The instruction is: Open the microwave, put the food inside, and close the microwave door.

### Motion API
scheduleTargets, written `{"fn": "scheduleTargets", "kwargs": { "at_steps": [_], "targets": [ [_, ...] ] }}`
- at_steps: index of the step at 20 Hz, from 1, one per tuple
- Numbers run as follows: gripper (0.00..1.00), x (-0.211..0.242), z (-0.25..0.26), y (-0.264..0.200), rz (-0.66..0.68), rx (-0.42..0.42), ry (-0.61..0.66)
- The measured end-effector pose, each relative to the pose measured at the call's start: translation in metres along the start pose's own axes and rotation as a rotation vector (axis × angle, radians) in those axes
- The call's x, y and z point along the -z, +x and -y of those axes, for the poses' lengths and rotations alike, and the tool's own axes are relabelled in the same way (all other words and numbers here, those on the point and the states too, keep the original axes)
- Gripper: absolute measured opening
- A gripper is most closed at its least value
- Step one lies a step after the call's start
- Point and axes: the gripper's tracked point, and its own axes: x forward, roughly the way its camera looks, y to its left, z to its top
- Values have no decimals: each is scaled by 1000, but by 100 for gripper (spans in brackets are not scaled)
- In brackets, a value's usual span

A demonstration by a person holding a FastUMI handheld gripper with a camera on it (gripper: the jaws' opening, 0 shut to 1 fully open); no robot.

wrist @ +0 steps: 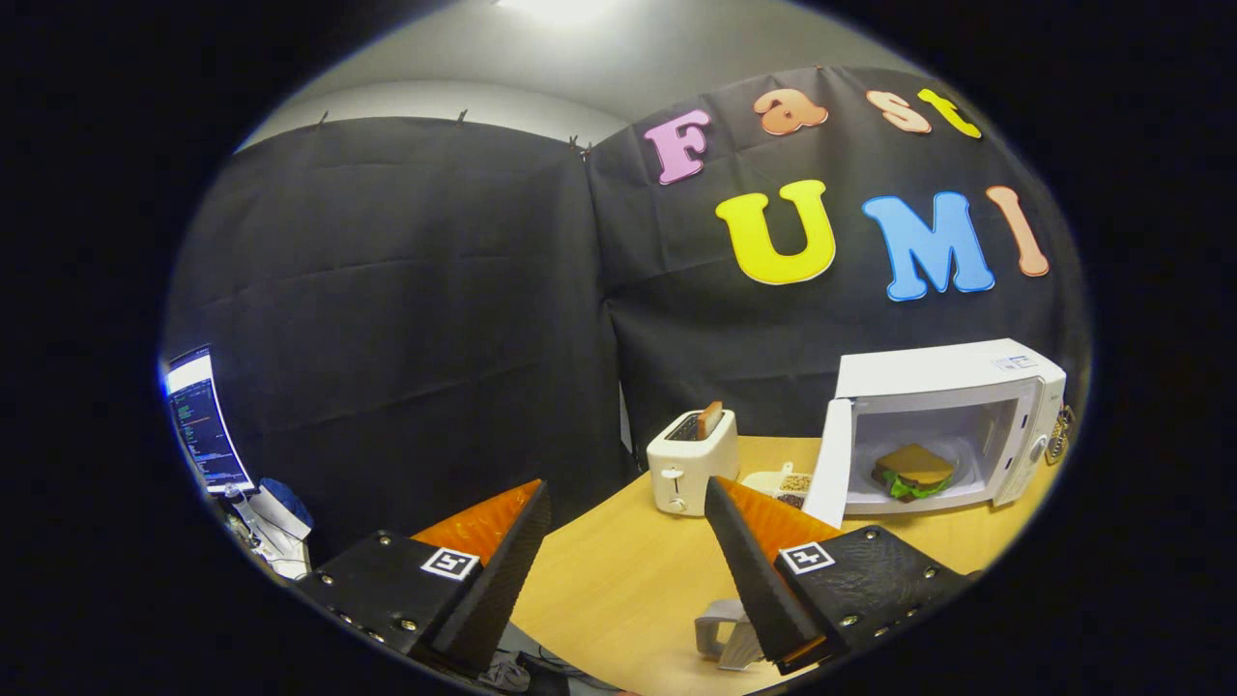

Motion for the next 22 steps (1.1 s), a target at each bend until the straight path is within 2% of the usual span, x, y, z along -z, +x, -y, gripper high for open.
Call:
{"fn": "scheduleTargets", "kwargs": {
  "at_steps": [3, 8, 11, 14, 15, 18, 19, 21, 22],
  "targets": [
    [97, 22, -11, 4, -53, -28, 10],
    [97, 37, -28, 4, -76, -71, -68],
    [96, 56, -40, 4, -121, -94, -33],
    [95, 76, -42, 4, -163, -92, -18],
    [91, 81, -41, 4, -173, -88, -17],
    [91, 101, -35, 7, -210, -66, -15],
    [78, 107, -34, 6, -223, -64, -9],
    [68, 114, -30, 7, -238, -43, -4],
    [58, 116, -27, 8, -238, -37, -6]
  ]
}}
